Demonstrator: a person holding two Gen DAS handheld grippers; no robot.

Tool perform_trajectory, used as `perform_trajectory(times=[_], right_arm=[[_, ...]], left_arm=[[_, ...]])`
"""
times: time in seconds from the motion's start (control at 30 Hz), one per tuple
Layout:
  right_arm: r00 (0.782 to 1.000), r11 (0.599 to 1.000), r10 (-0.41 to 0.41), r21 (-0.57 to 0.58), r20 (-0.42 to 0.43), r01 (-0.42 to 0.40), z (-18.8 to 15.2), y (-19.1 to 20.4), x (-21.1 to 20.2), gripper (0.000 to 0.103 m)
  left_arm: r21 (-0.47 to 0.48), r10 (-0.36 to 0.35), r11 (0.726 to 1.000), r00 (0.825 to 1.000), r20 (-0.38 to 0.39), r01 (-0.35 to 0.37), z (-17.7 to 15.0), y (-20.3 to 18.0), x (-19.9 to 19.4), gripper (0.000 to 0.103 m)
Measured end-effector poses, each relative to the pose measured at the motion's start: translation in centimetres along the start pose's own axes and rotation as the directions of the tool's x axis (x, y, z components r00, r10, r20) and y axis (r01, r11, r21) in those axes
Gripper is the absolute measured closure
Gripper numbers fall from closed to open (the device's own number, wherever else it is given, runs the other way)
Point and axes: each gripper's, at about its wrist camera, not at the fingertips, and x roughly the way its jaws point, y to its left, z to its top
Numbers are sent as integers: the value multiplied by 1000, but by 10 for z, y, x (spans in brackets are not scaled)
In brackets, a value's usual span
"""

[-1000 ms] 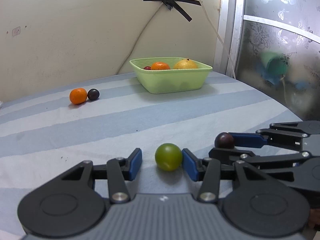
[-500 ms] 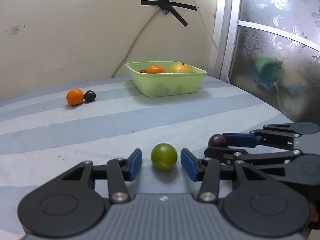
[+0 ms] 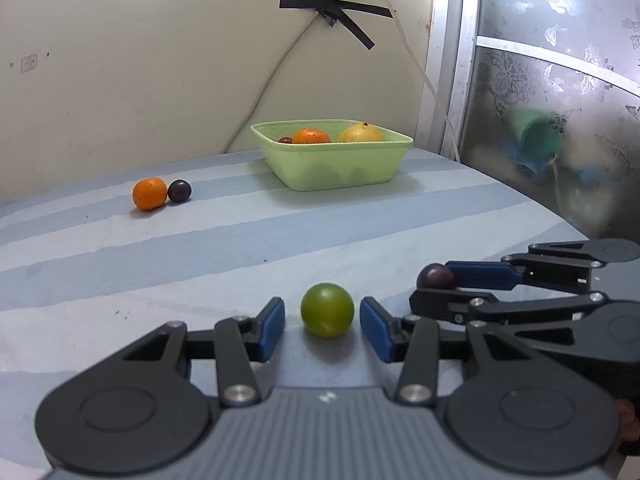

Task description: Organize fruits

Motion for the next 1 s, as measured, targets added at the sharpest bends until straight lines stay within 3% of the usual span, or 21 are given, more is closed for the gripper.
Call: perform_trajectory(times=[1.0], right_arm=[[1000, 1000, 10, 30, 5, -10, -1, -5, -1, 66]], left_arm=[[24, -17, 1000, 1000, 16, 16, -2, -3, -3, 61]])
